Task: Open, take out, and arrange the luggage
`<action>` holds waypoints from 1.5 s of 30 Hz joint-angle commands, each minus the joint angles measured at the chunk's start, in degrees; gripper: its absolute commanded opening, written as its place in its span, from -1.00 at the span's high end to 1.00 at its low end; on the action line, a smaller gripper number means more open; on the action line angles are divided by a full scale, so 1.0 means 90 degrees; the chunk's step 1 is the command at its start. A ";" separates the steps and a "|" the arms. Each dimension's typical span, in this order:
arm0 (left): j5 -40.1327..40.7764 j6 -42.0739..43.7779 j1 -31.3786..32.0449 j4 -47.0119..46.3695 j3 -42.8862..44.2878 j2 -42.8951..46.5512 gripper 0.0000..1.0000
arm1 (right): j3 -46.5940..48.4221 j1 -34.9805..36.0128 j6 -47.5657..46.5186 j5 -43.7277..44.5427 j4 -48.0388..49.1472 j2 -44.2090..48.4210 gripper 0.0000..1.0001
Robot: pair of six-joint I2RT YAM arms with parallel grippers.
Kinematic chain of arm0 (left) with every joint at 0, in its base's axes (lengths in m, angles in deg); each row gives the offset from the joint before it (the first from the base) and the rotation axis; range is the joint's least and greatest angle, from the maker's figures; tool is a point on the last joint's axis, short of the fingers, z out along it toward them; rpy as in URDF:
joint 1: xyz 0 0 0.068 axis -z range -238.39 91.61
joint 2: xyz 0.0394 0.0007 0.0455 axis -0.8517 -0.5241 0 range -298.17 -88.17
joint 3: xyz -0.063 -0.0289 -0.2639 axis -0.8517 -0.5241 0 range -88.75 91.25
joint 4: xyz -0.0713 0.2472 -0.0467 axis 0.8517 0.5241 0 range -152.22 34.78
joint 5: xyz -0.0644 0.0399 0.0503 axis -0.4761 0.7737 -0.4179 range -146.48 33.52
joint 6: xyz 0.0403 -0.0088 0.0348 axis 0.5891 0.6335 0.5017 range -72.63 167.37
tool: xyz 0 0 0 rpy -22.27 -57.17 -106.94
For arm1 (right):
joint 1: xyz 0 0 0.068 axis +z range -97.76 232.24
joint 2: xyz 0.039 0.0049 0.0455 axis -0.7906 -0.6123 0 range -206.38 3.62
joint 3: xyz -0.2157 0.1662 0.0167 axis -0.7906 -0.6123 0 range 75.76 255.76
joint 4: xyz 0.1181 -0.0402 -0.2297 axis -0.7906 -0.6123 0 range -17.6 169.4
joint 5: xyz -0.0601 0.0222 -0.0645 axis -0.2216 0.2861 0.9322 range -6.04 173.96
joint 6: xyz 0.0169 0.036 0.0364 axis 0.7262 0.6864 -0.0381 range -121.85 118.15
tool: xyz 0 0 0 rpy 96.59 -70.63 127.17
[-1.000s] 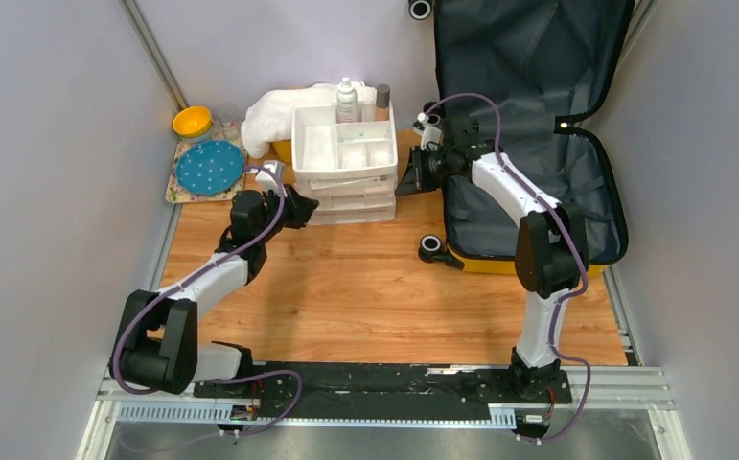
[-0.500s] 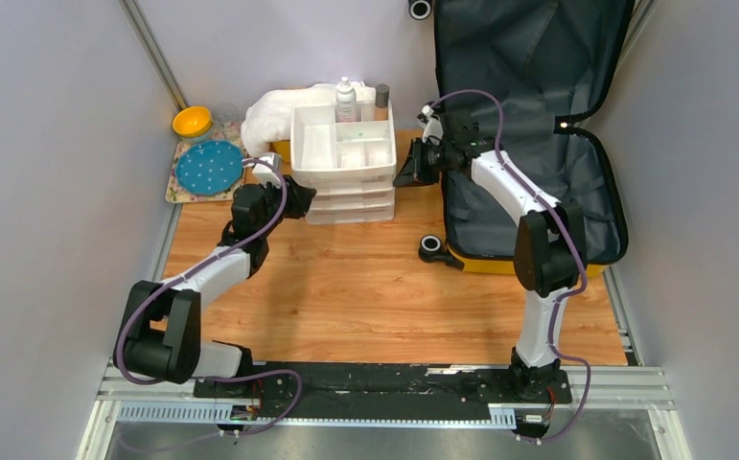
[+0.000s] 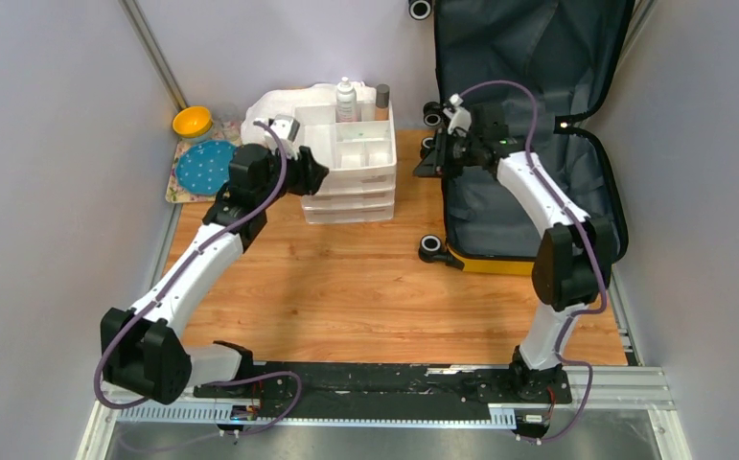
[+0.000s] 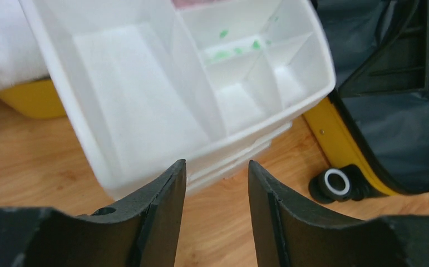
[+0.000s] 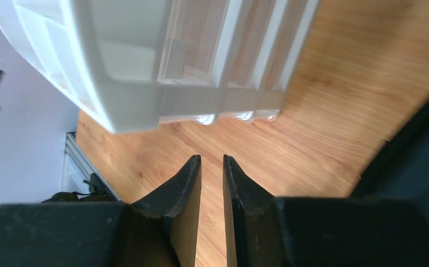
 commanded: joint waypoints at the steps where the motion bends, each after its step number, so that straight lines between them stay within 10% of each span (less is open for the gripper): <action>1: 0.1202 0.0288 0.0420 0.1418 0.1387 -0.0382 -0.07 | -0.0150 -0.0307 -0.0747 0.0240 0.0017 0.0994 0.52; 12: 0.2278 0.0152 0.0724 0.1750 0.3380 -0.1983 -0.15 | -0.0687 -0.0610 -0.1441 0.0856 -0.0101 0.2137 0.48; 30: 0.2112 0.0288 0.1085 0.1340 0.2502 -0.1720 -0.04 | -0.1303 -0.0893 -0.1422 0.0984 -0.0072 0.2450 0.46; 42: 0.3039 -0.0336 0.1134 0.2472 0.3888 -0.2814 0.38 | -0.1215 -0.1001 -0.1422 0.0974 -0.0130 0.2421 0.46; 45: 0.3176 -0.0376 0.1134 0.2570 0.3879 -0.2756 0.83 | -0.1215 -0.1069 -0.1422 0.0954 -0.0169 0.2441 0.46</action>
